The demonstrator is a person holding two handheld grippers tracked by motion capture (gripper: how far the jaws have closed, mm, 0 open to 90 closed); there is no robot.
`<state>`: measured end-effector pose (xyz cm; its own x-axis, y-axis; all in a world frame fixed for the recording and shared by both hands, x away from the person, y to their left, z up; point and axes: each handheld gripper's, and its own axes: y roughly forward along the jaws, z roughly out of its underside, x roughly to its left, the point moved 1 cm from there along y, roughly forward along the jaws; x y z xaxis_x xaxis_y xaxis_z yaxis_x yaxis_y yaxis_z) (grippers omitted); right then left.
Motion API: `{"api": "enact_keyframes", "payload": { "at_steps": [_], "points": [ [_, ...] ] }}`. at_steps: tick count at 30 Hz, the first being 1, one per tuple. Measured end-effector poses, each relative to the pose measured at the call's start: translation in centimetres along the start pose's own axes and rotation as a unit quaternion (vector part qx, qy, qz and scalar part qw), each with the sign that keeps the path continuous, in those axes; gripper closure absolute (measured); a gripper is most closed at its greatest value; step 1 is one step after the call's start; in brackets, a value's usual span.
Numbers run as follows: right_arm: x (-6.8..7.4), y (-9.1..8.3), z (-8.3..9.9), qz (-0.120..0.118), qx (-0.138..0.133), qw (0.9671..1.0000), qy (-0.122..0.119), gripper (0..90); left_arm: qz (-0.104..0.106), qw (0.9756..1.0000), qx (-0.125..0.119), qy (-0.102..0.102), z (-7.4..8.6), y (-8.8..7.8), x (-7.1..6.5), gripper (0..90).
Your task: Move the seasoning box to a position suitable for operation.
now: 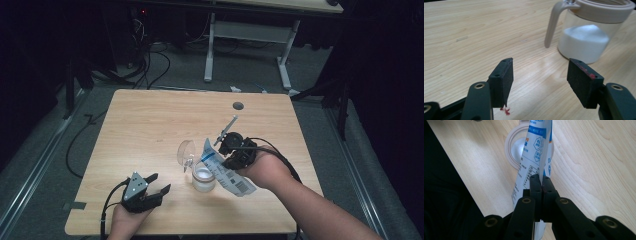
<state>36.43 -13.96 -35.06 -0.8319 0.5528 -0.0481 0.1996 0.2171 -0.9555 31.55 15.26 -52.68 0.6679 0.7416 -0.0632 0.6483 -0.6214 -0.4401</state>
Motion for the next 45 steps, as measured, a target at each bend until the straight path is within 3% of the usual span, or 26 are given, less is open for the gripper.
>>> {"api": "enact_keyframes", "payload": {
  "at_steps": [7, 16, 27, 31, 34, 45],
  "points": [
    [-1.1, -0.1, 1.0, 0.007, -0.003, 0.9999, 0.011, 89.7, 0.008, 0.9996, -0.011, -0.024, 0.0, -0.2, 0.5, 38.1],
    [-2.6, 0.0, 2.3, 0.018, 0.001, 0.9995, 0.024, 89.7, 0.005, 0.9998, -0.011, -0.014, -0.1, -0.3, 0.4, 37.7],
    [-5.0, 0.7, 3.4, 0.042, 0.016, 0.9980, 0.044, 89.8, 0.024, 0.9991, -0.010, -0.033, -0.3, -0.5, 1.1, 40.4],
    [-6.0, 0.6, 3.7, 0.048, 0.018, 0.9970, 0.057, 89.7, 0.016, 0.9994, -0.013, -0.029, -0.3, -0.6, 1.1, 38.9],
    [-7.0, 0.5, 3.8, 0.050, 0.014, 0.9963, 0.068, 89.7, 0.005, 0.9998, -0.013, -0.014, -0.2, -0.5, 1.0, 34.2],
    [-9.3, 0.6, 4.1, 0.060, 0.005, 0.9930, 0.102, 89.7, 0.020, 0.9998, -0.009, 0.005, -0.1, -0.5, 0.9, 33.8]
  ]
}}
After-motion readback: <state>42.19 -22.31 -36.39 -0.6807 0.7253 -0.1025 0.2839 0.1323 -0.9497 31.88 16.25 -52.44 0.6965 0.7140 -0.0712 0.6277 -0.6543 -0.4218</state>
